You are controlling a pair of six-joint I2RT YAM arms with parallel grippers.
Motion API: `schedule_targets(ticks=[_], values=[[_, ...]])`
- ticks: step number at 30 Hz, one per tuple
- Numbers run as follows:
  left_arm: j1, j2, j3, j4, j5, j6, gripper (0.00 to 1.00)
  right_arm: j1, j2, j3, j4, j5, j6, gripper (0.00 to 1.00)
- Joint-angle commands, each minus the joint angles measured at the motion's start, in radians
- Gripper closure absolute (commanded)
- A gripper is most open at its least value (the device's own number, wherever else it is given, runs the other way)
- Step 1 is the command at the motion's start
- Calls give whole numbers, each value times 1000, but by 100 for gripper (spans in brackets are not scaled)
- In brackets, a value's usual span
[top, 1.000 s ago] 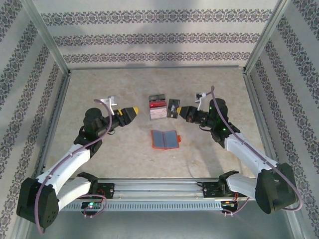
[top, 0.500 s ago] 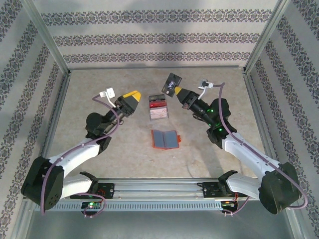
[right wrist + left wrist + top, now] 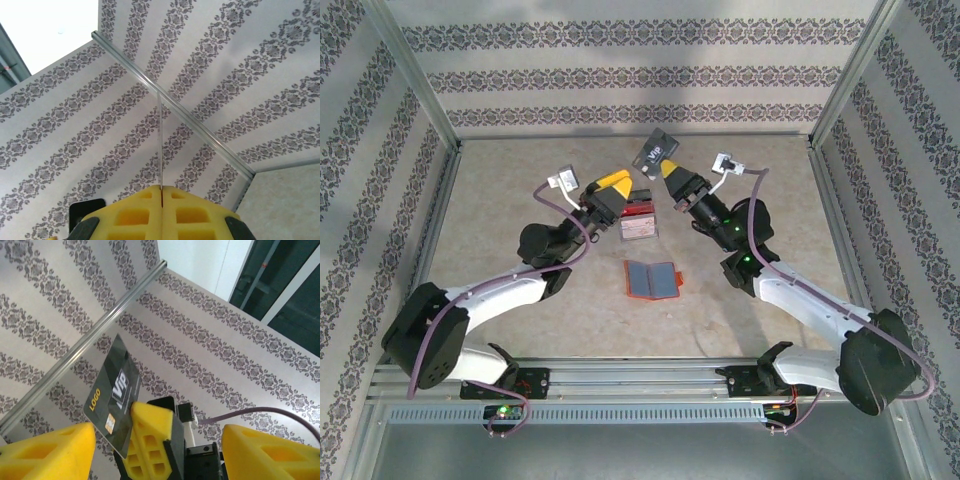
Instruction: Take the credit cards out of the card holder
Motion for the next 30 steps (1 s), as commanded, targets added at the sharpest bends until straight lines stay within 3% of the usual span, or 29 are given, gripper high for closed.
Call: schedule_targets(ticks=[1,8,24,30], values=[[-20,27,42,74,-1,10,37,20,20,29,98,26,15,100],[-29,62,69,74,3,-15,50,37,54,38,133,22,24,100],[-29,79,72,73,-26,-28,72,54,58,30,150,15,30,100],[-29,84,69,74,-34,-35,86,60,63,30,158,8,29,100]])
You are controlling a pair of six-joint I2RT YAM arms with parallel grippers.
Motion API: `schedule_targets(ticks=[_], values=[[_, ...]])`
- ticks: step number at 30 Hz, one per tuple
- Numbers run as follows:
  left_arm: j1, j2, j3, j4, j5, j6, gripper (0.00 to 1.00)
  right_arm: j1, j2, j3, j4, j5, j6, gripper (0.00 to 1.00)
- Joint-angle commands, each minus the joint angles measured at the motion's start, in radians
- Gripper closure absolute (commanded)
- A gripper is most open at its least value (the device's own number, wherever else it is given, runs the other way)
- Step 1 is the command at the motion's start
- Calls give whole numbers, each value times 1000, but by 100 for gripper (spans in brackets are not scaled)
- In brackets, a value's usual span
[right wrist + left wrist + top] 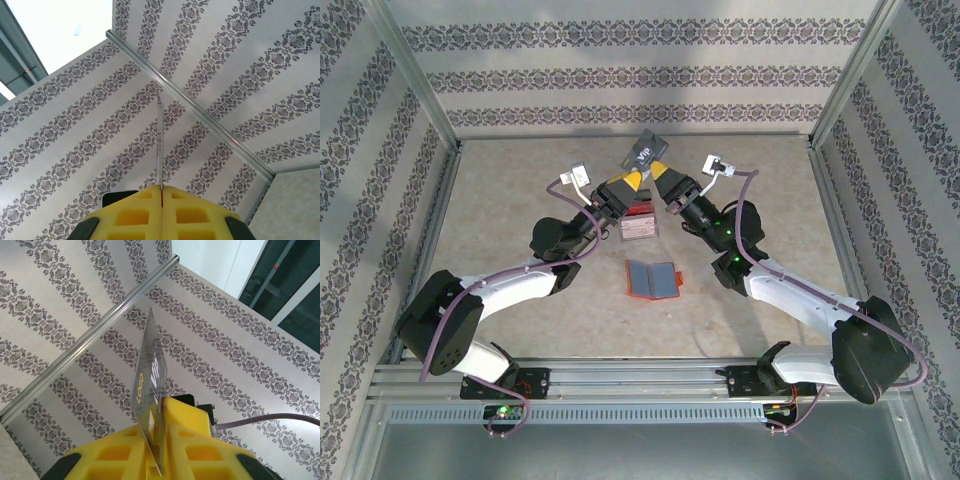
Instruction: Take the credit cards out of the card holder
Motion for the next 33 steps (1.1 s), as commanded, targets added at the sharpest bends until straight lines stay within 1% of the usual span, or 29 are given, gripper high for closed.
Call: schedule_targets(ticks=[1,5,6,7,8,10,12,14,15,17,20,22,26,28,29,33], values=[[-14,4,19,72,-8,-6,88,13,7,24,62,-3,4,100],[-14,1,16,72,-10,-3,99,15,6,21,63,-6,2,100],[-14,0,13,72,-11,-1,100,14,5,19,63,-6,-1,100],[-14,-2,10,72,-14,0,100,15,2,17,62,-6,-3,98],[-14,-3,6,72,-12,4,100,15,-4,13,56,-3,-10,88],[-14,-7,-4,72,-10,11,100,13,-18,2,44,6,-27,79],[-9,-12,-13,72,3,19,100,6,-43,-17,16,13,-48,64],[1,-17,-21,73,29,23,100,-6,-75,-36,-17,10,-72,54],[9,-20,-26,72,44,22,100,-19,-96,-49,-46,4,-80,49],[28,-29,-40,71,87,23,100,-52,-141,-67,-115,-19,-100,45],[59,-51,-57,57,177,43,100,-122,-214,-96,-210,-83,-135,40],[76,-79,-58,-7,244,77,100,-174,-263,-105,-291,-140,-173,35],[95,-167,-38,-245,366,218,100,-275,-343,-103,-456,-281,-292,28],[104,-217,-15,-401,415,304,100,-324,-376,-90,-541,-350,-355,24],[106,-242,1,-499,435,360,100,-352,-391,-80,-589,-388,-396,24],[107,-332,100,-935,458,599,100,-450,-442,-24,-769,-503,-544,20]])
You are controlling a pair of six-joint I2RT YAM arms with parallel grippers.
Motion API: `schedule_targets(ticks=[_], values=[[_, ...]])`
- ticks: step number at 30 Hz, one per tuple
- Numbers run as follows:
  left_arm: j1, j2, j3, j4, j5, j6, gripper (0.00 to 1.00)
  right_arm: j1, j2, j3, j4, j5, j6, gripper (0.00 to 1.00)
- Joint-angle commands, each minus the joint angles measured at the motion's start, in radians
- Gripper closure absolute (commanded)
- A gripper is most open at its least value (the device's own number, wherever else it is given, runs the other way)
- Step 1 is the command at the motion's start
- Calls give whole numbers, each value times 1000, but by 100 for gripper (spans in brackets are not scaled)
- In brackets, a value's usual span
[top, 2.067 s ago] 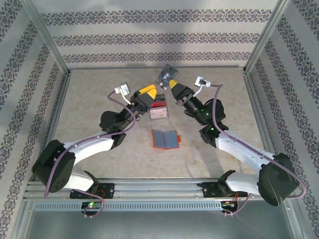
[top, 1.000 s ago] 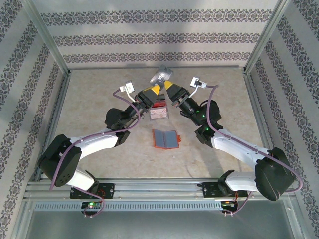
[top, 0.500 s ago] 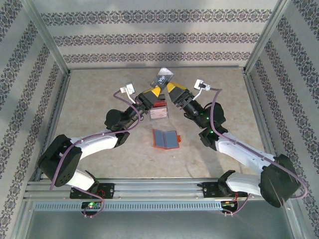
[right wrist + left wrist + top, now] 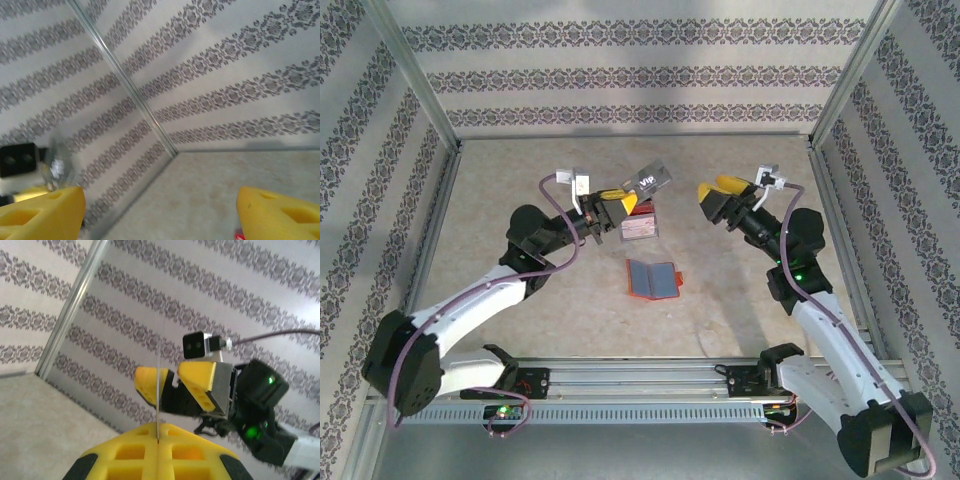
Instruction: Take the credit cards out of the card holder
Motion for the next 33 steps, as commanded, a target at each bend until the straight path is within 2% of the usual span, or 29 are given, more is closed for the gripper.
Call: schedule_targets(ticks=[1,3,9,11,14,20,24,28,33], values=[[10,-74,101,-451,74,292,100,-65,-44,64,-199,-171,-196,18],[10,-108,141,-629,48,418,100,-92,-63,89,-264,-206,-276,15],[12,-155,244,-1020,-47,754,100,-98,-60,223,-538,-258,-546,6],[12,-157,277,-1131,-85,850,100,-99,-49,267,-620,-264,-621,2],[12,-161,302,-1239,-130,967,100,-97,-35,322,-706,-291,-733,2],[12,-138,345,-1387,-186,1131,100,-56,19,439,-889,-309,-930,2],[10,-123,355,-1432,-216,1201,100,53,76,529,-1065,-192,-1142,2],[9,-124,342,-1413,-212,1242,100,204,138,575,-1143,-34,-1300,3],[8,-121,340,-1393,-204,1287,100,340,249,642,-1189,65,-1424,13]])
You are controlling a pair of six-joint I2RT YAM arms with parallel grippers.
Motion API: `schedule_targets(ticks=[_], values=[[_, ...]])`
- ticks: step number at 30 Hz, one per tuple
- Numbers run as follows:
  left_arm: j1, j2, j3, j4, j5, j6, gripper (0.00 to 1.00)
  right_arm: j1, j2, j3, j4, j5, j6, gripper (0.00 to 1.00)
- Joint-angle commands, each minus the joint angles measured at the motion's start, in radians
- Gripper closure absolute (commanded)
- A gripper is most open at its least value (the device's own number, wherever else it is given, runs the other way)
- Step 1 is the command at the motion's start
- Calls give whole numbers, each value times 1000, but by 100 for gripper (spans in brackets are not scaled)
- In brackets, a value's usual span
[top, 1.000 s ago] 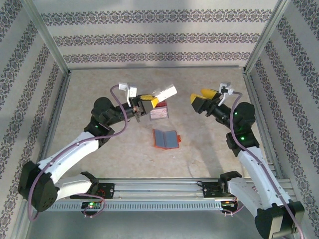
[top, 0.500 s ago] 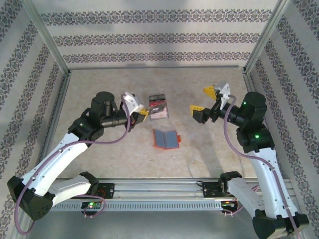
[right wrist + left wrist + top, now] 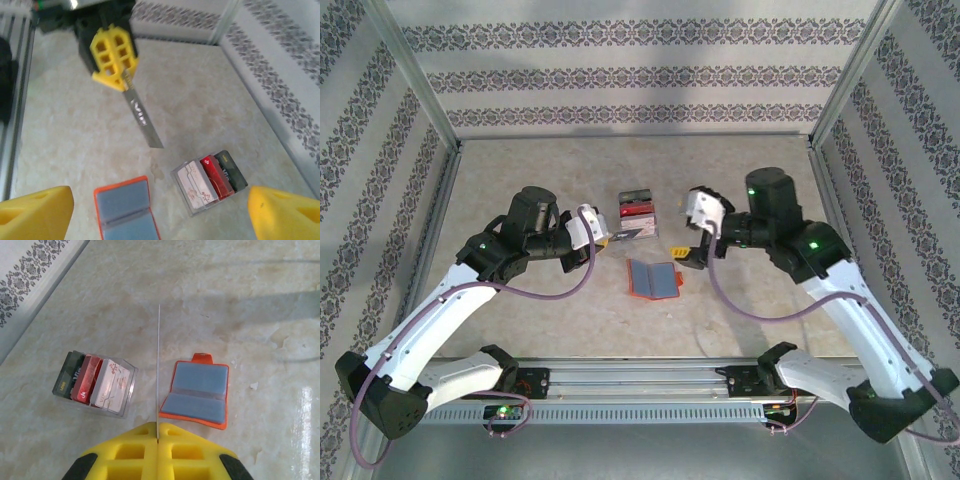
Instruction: Take the credit cards out of the card holder
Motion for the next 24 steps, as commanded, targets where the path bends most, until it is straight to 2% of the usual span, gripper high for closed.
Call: schedule_targets(ticks=[1,13,24], values=[[7,5,12,-14,2,72,100,59,60,59,-69,101,-148,15],[2,18,-6,86,42,98,100,154,290,225,-77,85,-237,31],[-3,29,-2,109,49,100,100,166,380,284,-81,40,-251,52]])
